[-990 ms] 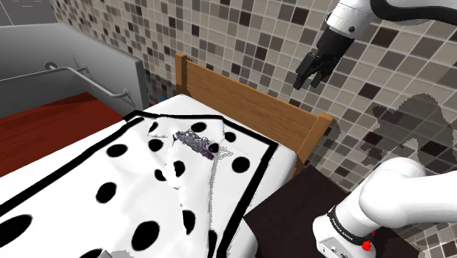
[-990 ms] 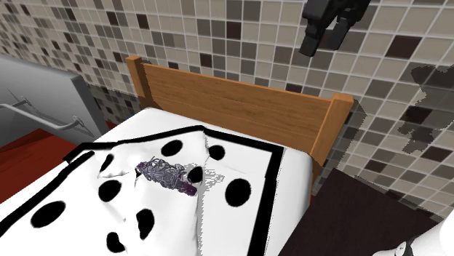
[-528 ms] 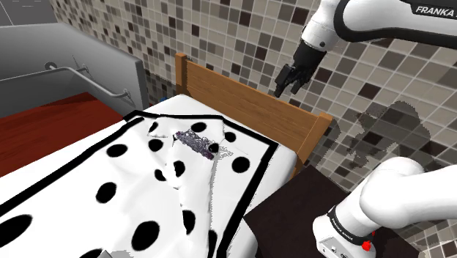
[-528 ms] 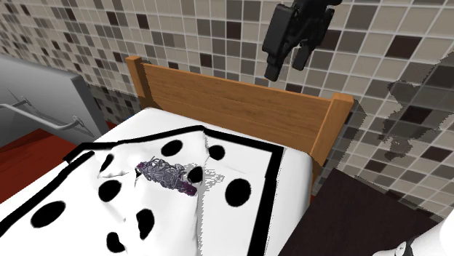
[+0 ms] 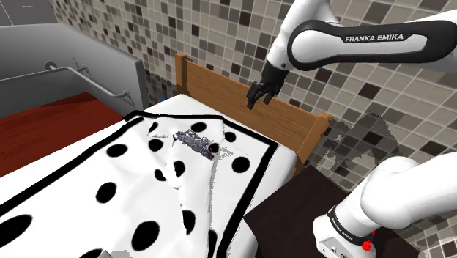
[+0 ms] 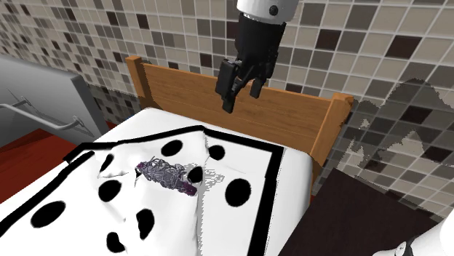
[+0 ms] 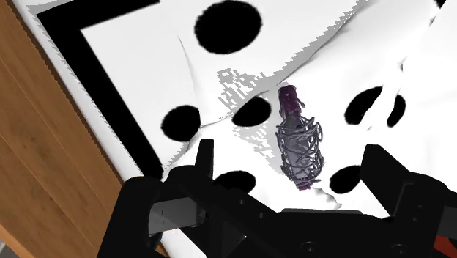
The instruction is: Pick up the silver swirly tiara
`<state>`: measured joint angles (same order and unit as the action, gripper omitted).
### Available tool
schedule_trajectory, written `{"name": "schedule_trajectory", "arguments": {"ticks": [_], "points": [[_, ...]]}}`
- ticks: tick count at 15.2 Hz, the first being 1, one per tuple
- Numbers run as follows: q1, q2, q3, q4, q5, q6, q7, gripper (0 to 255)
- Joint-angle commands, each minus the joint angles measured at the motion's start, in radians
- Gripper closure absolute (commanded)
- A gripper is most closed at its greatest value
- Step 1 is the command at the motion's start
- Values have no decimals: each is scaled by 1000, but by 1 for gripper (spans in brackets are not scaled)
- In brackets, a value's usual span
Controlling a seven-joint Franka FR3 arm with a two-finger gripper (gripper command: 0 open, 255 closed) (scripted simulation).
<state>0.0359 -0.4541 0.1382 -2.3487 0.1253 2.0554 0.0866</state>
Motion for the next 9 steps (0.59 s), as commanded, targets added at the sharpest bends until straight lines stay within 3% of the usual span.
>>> {"name": "schedule_trajectory", "arguments": {"ticks": [1, 9], "points": [[3, 69, 13, 9, -5, 66, -2, 0], [16, 350, 70, 97, -59, 273, 26, 0]]}}
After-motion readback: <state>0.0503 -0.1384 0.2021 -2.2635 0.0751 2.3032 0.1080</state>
